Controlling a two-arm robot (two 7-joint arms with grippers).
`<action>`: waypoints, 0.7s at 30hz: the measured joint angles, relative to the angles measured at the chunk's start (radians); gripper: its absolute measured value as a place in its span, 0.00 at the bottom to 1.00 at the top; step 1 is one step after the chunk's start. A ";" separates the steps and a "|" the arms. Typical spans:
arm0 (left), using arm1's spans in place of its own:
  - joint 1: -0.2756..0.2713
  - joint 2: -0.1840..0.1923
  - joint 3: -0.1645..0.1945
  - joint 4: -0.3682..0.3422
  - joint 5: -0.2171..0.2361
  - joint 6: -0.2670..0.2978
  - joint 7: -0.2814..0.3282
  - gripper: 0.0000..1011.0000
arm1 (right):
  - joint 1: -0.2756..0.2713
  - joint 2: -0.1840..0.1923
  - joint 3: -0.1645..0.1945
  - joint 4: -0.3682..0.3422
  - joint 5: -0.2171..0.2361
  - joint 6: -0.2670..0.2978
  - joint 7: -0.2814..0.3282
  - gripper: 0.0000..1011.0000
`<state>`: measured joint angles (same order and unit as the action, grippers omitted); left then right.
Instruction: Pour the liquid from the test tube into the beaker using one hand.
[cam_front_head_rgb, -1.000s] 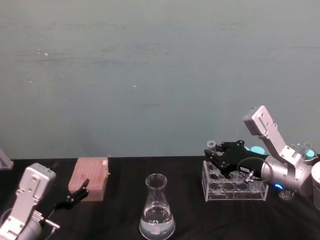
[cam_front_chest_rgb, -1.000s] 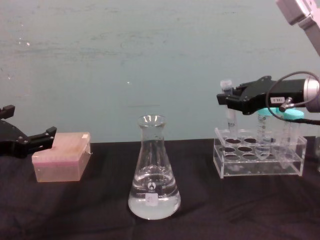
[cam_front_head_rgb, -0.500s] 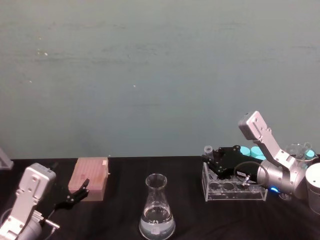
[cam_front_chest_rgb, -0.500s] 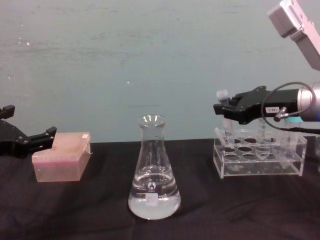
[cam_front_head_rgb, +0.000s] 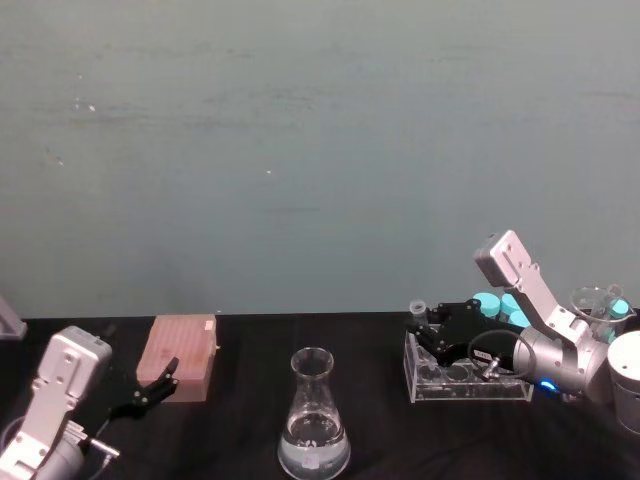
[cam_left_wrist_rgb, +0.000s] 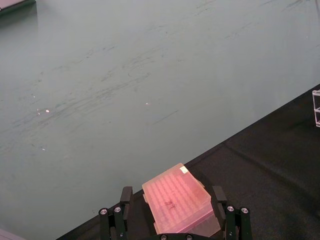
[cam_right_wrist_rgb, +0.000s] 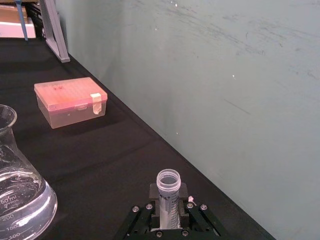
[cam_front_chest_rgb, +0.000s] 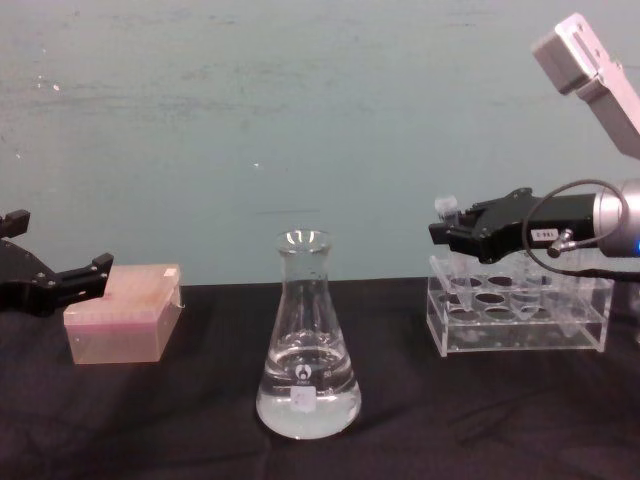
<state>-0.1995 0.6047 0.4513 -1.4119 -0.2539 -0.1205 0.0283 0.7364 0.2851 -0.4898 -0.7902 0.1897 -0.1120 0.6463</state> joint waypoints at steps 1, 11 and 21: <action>0.000 0.000 0.000 0.000 0.000 0.000 0.000 0.99 | 0.000 -0.001 0.000 0.002 0.000 0.000 0.000 0.20; 0.000 0.000 0.000 0.000 0.000 0.000 0.000 0.99 | 0.004 -0.004 0.004 0.017 0.000 -0.015 0.012 0.20; 0.000 0.000 0.000 0.000 0.000 0.000 0.000 0.99 | 0.004 -0.004 0.004 0.017 0.001 -0.013 0.011 0.20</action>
<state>-0.1995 0.6047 0.4514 -1.4120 -0.2539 -0.1206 0.0283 0.7399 0.2816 -0.4854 -0.7732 0.1903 -0.1255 0.6572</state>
